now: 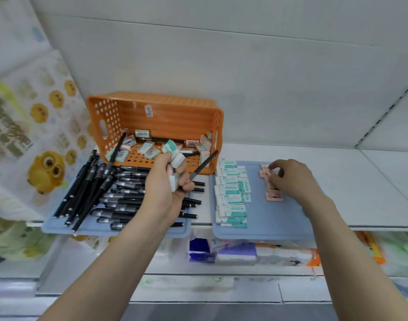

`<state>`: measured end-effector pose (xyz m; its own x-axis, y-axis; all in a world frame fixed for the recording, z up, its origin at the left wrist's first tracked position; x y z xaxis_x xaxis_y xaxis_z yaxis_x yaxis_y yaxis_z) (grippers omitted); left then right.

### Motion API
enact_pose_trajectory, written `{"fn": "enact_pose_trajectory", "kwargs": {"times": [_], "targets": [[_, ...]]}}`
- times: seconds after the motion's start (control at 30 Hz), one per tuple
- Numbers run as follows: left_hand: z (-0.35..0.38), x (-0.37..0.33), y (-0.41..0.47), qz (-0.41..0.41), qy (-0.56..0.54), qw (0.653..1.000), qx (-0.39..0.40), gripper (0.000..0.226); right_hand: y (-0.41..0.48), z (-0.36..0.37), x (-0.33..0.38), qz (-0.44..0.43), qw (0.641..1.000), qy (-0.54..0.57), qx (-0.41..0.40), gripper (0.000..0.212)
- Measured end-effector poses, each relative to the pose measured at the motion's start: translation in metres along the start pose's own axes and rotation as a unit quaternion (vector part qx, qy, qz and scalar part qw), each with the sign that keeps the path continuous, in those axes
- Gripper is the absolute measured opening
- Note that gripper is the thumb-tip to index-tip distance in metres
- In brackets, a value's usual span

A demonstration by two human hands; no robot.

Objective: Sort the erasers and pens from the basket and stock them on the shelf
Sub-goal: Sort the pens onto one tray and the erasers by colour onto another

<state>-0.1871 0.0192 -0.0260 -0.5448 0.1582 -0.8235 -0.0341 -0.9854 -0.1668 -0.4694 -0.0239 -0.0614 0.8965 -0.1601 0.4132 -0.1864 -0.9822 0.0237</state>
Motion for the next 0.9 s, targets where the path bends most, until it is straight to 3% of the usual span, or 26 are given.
{"fn": "enact_pose_trajectory", "kwargs": {"times": [0.2,0.3,0.37,0.43,0.5,0.6,0.73,0.9], "targets": [[0.002,0.003,-0.002,-0.041,0.004,0.996,0.077,0.025,0.0,0.0,0.007,0.064,0.998,0.01,-0.026,0.024],[0.009,0.006,0.0,-0.057,-0.006,0.992,0.108,0.026,-0.007,-0.005,0.016,0.043,0.994,0.009,-0.105,0.026],[0.016,0.009,0.003,-0.062,-0.013,0.99,0.123,0.028,-0.016,-0.011,0.033,0.029,0.972,0.213,-0.098,0.026],[0.022,0.012,0.005,-0.072,-0.011,0.988,0.139,0.029,-0.028,-0.013,0.055,0.039,0.887,0.46,0.006,0.024],[0.024,0.013,0.008,-0.084,-0.003,0.985,0.15,0.031,-0.033,-0.013,0.071,0.028,0.838,0.543,0.053,0.013],[0.009,0.002,0.013,-0.094,0.004,0.987,0.131,0.031,-0.033,-0.01,0.081,0.018,0.819,0.574,0.006,0.004],[-0.035,-0.04,0.026,-0.041,0.073,0.996,0.013,0.026,-0.033,-0.004,0.093,-0.017,0.818,0.567,-0.092,0.004],[-0.065,-0.085,0.033,0.046,0.119,0.99,-0.061,0.025,-0.046,0.036,0.156,-0.116,0.865,0.488,0.023,0.01]]}}
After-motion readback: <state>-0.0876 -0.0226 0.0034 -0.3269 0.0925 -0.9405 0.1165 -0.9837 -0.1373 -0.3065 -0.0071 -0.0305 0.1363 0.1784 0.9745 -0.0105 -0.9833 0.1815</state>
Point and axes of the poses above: each hand's wrist, its own y-axis towards the middle knuckle, its own z-axis out of the palm, x = y × z, the point moved 1 cm from there along y, towards the middle knuckle, and after that the axes turned 6 degrees about y, right-handed, at the moved point
